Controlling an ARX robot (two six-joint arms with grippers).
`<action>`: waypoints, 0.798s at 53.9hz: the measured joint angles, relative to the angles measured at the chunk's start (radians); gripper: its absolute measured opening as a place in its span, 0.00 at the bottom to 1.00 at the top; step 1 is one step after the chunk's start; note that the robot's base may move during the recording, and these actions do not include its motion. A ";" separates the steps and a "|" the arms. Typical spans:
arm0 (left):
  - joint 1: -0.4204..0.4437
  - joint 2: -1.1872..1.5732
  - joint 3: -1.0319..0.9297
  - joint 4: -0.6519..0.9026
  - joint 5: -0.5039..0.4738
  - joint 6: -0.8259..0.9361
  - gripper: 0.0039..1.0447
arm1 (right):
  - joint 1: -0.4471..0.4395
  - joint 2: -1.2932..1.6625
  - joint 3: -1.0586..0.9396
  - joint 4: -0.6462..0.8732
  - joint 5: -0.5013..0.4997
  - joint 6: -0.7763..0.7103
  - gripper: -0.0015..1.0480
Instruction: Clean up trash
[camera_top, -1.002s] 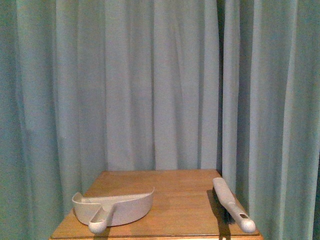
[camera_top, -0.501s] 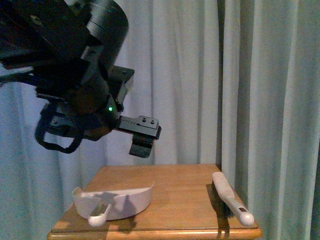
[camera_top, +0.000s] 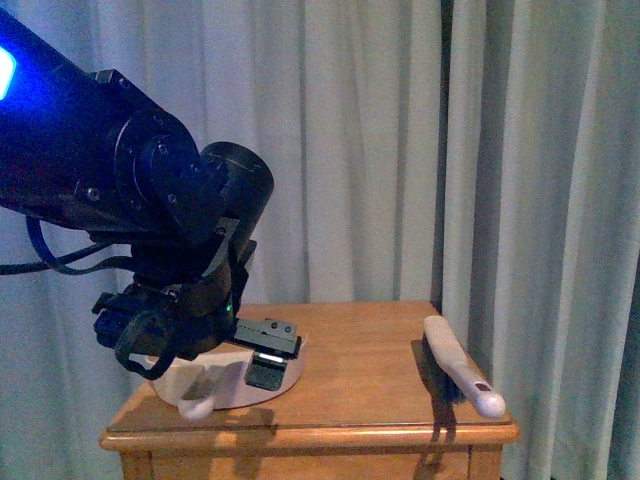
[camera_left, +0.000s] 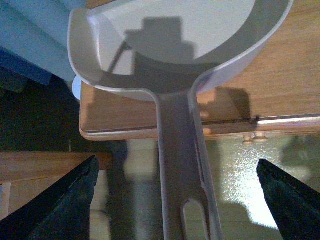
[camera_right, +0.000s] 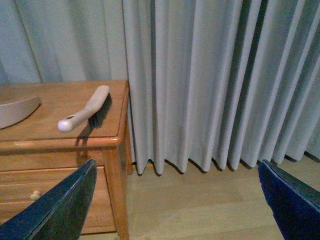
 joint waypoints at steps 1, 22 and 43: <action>0.000 0.003 0.001 -0.003 0.003 -0.005 0.93 | 0.000 0.000 0.000 0.000 0.000 0.000 0.93; 0.014 0.063 0.023 -0.010 0.006 -0.033 0.93 | 0.000 0.000 0.000 0.000 0.000 0.000 0.93; 0.015 0.089 0.044 -0.010 0.007 -0.037 0.83 | 0.000 0.000 0.000 0.000 0.000 0.000 0.93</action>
